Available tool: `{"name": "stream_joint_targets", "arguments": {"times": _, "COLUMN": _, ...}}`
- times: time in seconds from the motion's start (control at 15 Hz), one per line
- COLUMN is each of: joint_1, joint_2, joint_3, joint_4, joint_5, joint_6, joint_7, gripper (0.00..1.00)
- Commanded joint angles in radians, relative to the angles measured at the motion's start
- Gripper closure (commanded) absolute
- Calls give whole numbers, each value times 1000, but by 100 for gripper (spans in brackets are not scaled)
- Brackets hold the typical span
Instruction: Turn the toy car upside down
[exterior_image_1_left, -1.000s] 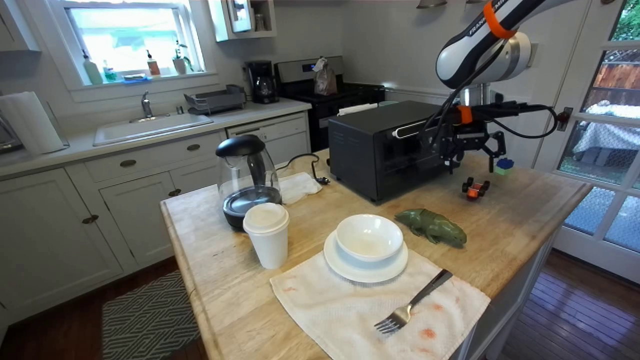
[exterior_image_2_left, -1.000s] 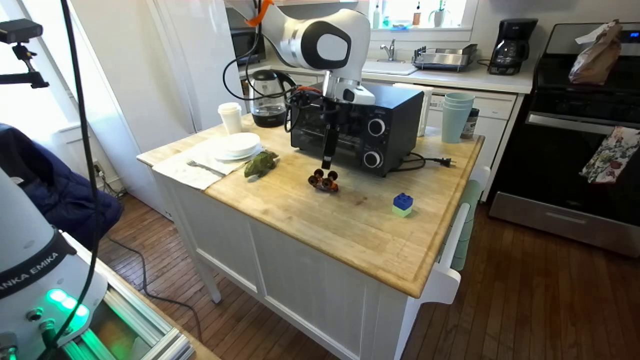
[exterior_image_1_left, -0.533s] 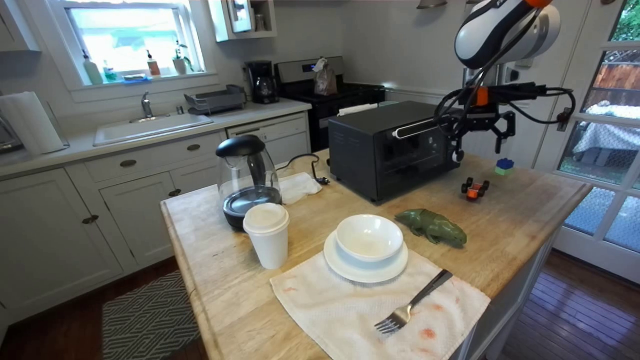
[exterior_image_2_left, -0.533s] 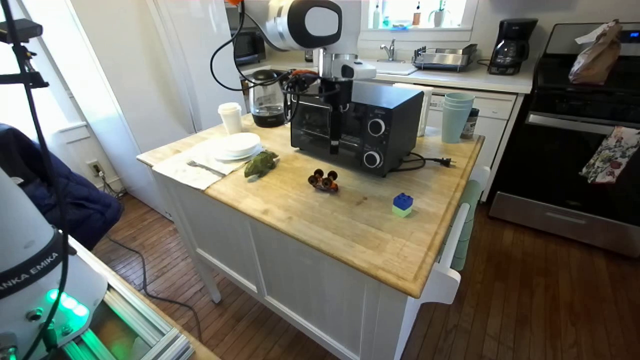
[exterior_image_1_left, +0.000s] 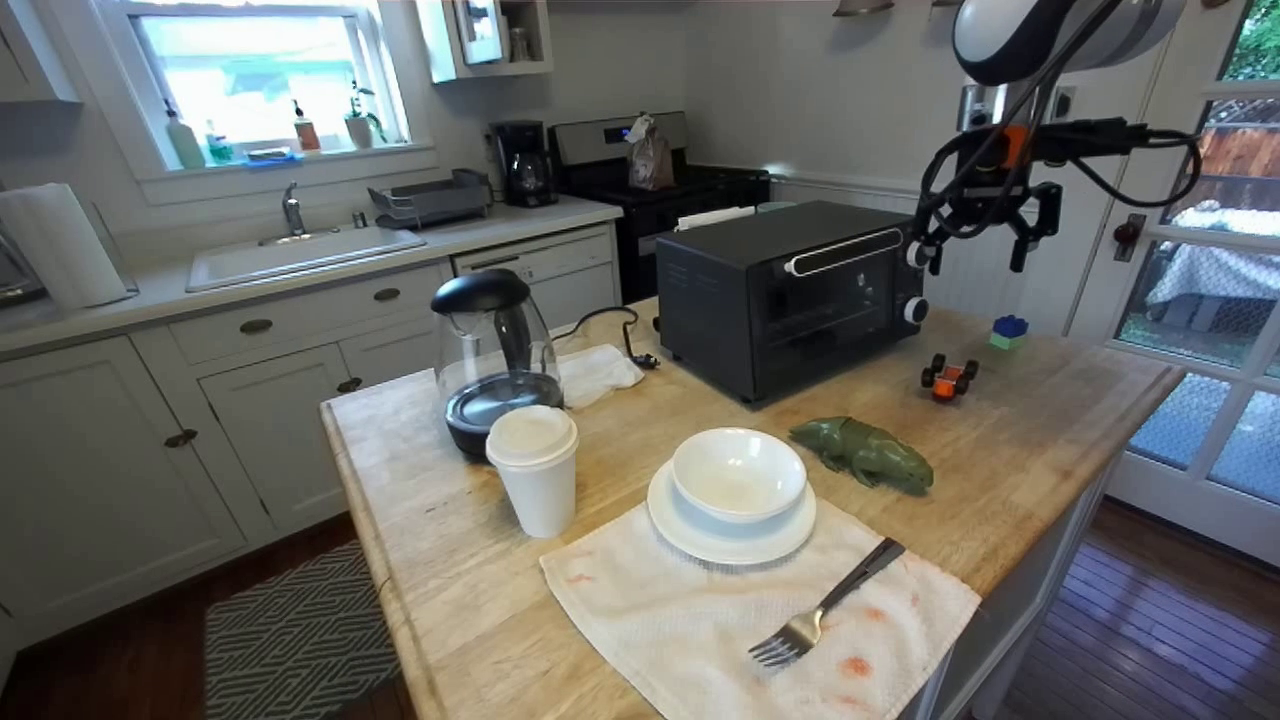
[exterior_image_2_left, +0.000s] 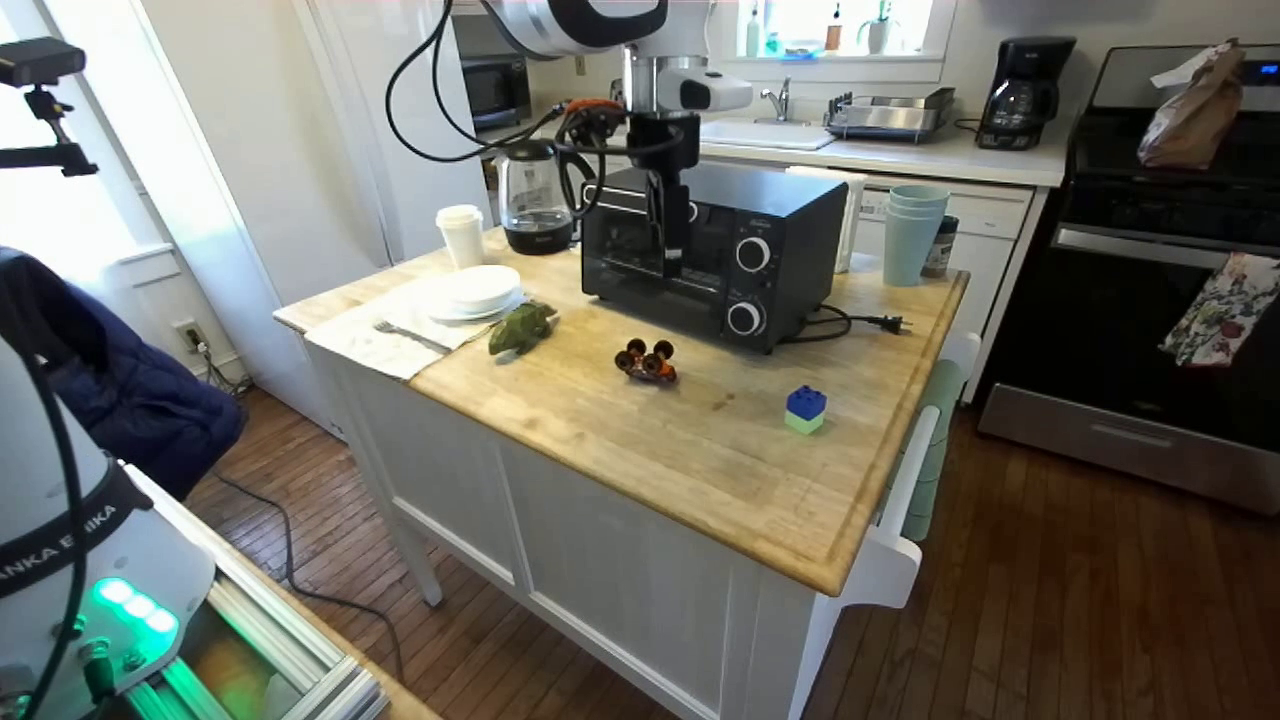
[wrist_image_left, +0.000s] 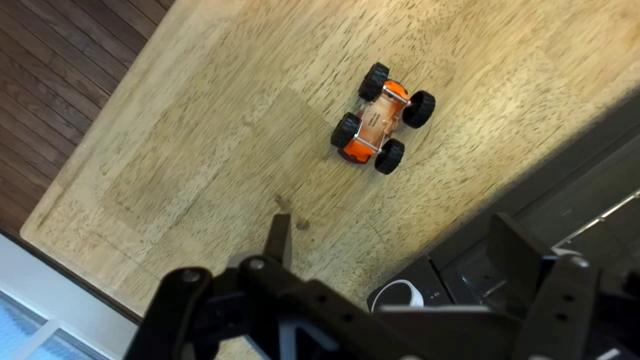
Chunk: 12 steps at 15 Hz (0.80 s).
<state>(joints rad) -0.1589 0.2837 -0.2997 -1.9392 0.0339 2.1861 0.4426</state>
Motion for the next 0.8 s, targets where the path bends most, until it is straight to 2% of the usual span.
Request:
{"name": "stream_joint_targets", "arguments": {"times": 0.0, "joint_1": -25, "joint_2": -85, "joint_3": 13, "joint_4": -54, "joint_5": 3, "joint_6": -22, "joint_7": -50, "gripper": 0}}
{"name": "stream_joint_targets", "arguments": {"times": 0.33, "joint_1": -48, "joint_2": -149, "joint_3": 12, "joint_4": -81, "joint_5": 27, "joint_6": -53, "joint_7": -73, "gripper": 0}}
{"name": "stream_joint_targets", "arguments": {"times": 0.4, "joint_1": -41, "joint_2": -97, "joint_3": 14, "joint_4": -39, "joint_5": 1, "joint_6": -43, "joint_7": -50, "gripper": 0}}
{"name": "stream_joint_targets", "arguments": {"times": 0.73, "joint_1": -49, "joint_2": -122, "joint_3": 14, "joint_4": -57, "joint_5": 3, "joint_6": -46, "joint_7": -52, "gripper": 0}}
